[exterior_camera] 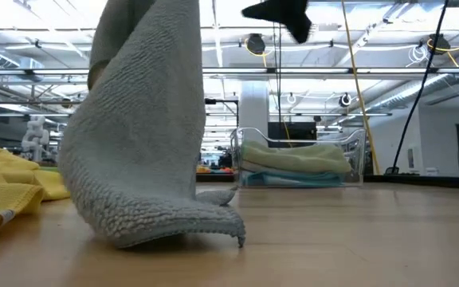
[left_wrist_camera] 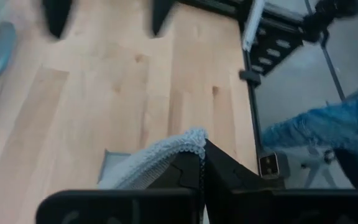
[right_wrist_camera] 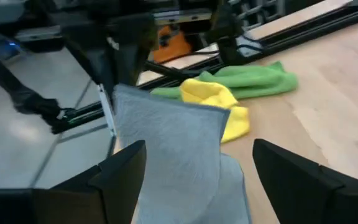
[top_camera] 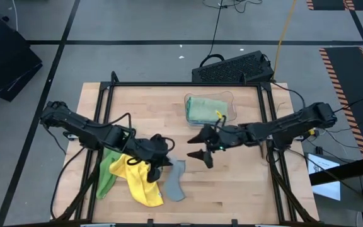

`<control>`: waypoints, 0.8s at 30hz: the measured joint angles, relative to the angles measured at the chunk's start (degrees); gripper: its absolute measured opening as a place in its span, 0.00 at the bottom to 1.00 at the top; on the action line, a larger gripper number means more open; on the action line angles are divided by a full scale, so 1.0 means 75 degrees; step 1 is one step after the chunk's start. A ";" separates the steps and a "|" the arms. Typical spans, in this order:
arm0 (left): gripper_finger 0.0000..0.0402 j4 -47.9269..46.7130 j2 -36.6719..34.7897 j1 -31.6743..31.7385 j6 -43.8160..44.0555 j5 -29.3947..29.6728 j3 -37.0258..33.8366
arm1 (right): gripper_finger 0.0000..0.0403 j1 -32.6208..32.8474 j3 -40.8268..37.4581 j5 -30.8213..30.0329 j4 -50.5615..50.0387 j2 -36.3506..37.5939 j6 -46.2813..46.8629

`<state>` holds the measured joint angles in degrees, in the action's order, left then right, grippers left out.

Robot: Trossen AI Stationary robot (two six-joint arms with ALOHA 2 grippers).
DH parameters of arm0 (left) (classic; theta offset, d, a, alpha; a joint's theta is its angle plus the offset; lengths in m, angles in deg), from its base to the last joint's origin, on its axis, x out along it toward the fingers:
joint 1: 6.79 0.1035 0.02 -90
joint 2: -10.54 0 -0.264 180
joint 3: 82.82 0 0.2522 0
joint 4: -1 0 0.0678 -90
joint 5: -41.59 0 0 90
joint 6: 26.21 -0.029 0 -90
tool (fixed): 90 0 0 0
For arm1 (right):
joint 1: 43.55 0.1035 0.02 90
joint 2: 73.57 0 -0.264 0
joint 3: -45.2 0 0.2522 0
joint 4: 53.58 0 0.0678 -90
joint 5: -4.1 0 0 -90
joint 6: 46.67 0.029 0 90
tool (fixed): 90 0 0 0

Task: Fold microfiber towels
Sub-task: Fold the gray towel

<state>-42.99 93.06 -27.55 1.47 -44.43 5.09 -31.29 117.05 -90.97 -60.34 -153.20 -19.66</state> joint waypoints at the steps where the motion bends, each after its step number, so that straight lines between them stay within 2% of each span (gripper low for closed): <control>1: 0.02 -0.0028 0.0000 -0.0070 -0.0067 -0.0011 0.0000 | 0.71 -0.0145 0.0000 0.0284 0.0156 -0.0131 -0.0064; 6: 0.01 -0.0325 0.0000 -0.0305 -0.0037 -0.0014 0.0000 | 0.71 -0.1014 0.0000 0.1957 0.1043 -0.0763 -0.0492; 13: 0.03 -0.0976 0.0000 -0.0454 0.0585 -0.0004 0.0000 | 0.72 -0.1921 0.0090 0.4484 0.2388 -0.1937 -0.0241; 15: 0.01 -0.1078 0.0000 -0.0430 0.0763 0.0088 0.0000 | 0.72 -0.1980 0.0247 0.4848 0.2473 -0.2199 -0.0238; 19: 0.02 -0.1140 0.0000 -0.0290 0.1023 0.0422 0.0000 | 0.72 -0.1973 0.0326 0.5071 0.1886 -0.2228 -0.0131; 24: 0.02 -0.1168 0.0000 -0.0046 0.1202 0.0764 0.0000 | 0.71 -0.1815 0.0332 0.5254 0.0254 -0.1944 0.0520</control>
<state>-51.75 93.06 -27.89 10.48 -38.70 5.09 -44.90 119.54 -51.56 -58.43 -167.78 -15.77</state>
